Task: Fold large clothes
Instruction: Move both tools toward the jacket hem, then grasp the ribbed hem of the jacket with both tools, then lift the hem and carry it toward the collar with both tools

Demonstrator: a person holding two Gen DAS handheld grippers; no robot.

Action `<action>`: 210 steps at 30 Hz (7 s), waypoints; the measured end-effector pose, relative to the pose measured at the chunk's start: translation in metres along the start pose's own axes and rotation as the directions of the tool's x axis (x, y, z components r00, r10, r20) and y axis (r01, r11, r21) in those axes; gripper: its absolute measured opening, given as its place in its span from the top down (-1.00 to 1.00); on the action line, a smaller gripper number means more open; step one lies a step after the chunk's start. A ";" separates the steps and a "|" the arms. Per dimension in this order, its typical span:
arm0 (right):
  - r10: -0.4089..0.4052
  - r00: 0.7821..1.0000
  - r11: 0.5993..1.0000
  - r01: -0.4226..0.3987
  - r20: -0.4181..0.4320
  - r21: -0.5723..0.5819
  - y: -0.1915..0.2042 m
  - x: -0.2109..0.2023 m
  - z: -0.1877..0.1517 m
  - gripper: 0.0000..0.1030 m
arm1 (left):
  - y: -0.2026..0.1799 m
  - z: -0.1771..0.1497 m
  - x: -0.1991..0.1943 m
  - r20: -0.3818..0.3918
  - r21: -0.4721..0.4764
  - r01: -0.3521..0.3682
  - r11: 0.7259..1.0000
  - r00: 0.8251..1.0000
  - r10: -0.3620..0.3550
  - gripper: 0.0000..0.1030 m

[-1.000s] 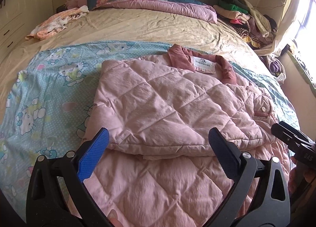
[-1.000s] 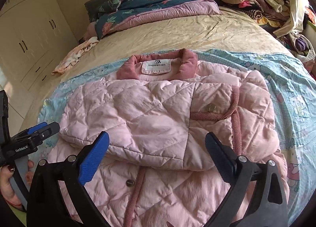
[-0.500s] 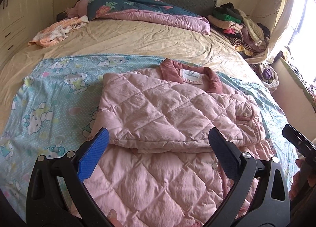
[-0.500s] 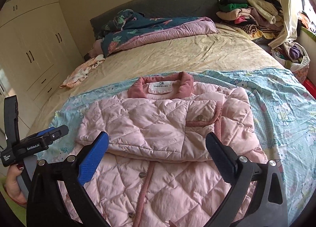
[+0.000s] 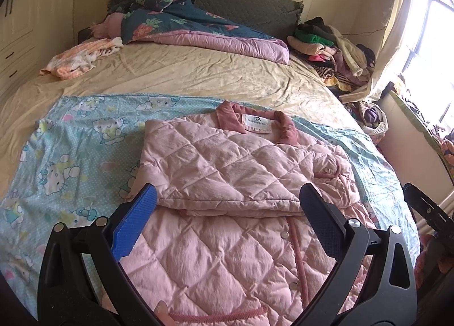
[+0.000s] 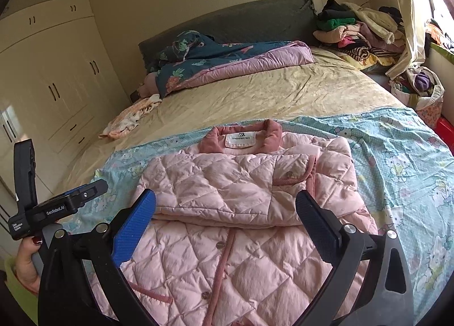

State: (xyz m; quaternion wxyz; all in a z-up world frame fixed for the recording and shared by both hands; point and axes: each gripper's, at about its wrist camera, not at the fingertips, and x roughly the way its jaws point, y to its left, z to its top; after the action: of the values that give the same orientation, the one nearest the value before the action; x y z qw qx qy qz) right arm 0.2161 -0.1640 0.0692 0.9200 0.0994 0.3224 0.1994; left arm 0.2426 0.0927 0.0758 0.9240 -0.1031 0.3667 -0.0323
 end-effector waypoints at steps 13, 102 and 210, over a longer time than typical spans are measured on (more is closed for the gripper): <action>-0.006 0.998 1.000 0.006 0.056 -0.009 0.007 -0.044 -0.008 -0.91 | -0.011 -0.009 -0.041 0.056 0.034 0.018 0.999 0.998 -0.020 -0.83; -0.261 0.946 0.965 0.262 -0.191 -0.017 -0.110 -0.093 -0.212 -0.91 | 0.132 -0.243 -0.067 -0.162 -0.121 -0.190 0.974 0.972 0.170 -0.66; 0.028 0.982 0.984 -0.060 0.185 0.170 -0.118 -0.135 0.013 0.71 | 0.058 -0.002 -0.107 0.264 -0.081 -0.010 0.997 0.964 0.032 0.82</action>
State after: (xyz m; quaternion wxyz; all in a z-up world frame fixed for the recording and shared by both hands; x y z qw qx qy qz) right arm 0.1638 -0.3290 0.1170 0.9286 0.2048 0.2511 0.1810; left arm 0.1622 0.1641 0.1343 0.9602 -0.1392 0.2420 0.0061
